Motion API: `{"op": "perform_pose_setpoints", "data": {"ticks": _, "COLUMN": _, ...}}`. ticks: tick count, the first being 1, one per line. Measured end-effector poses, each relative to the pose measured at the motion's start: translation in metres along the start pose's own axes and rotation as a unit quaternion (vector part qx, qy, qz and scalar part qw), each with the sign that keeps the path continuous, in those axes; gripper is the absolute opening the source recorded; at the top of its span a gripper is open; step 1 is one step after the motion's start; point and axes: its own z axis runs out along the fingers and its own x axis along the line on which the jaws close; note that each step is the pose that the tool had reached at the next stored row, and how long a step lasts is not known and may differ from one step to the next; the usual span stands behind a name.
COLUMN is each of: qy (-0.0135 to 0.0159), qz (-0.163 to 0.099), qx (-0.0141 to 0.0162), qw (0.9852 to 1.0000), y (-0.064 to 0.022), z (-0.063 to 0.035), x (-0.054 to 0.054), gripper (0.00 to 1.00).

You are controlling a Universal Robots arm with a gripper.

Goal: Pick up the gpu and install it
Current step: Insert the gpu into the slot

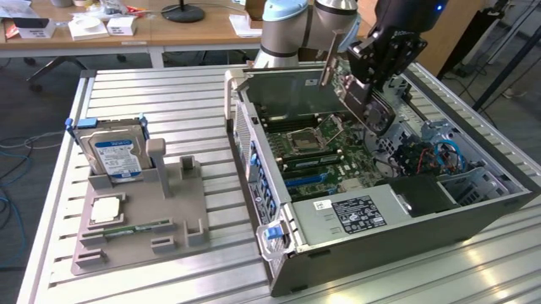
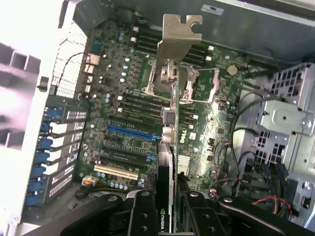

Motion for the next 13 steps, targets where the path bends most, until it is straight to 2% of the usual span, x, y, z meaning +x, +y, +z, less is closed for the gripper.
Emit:
{"op": "perform_pose_setpoints", "data": {"ticks": 3, "qy": 0.0014, "qz": -0.028, "qx": -0.0004, "qw": 0.9996, "y": 0.0000, "z": 0.0002, "x": 0.0000, "gripper": 0.27}}
{"op": "perform_pose_setpoints", "data": {"ticks": 7, "qy": 0.0032, "qz": -0.064, "qx": -0.0010, "qw": 0.9980, "y": 0.0000, "z": 0.0004, "x": 0.0000, "gripper": 0.27}}
{"op": "perform_pose_setpoints", "data": {"ticks": 10, "qy": 0.0045, "qz": -0.091, "qx": -0.0015, "qw": 0.9958, "y": 0.0000, "z": 0.0006, "x": 0.0000, "gripper": 0.27}}
{"op": "perform_pose_setpoints", "data": {"ticks": 13, "qy": 0.0059, "qz": -0.118, "qx": -0.0019, "qw": 0.9930, "y": 0.0000, "z": 0.0008, "x": 0.0000, "gripper": 0.27}}
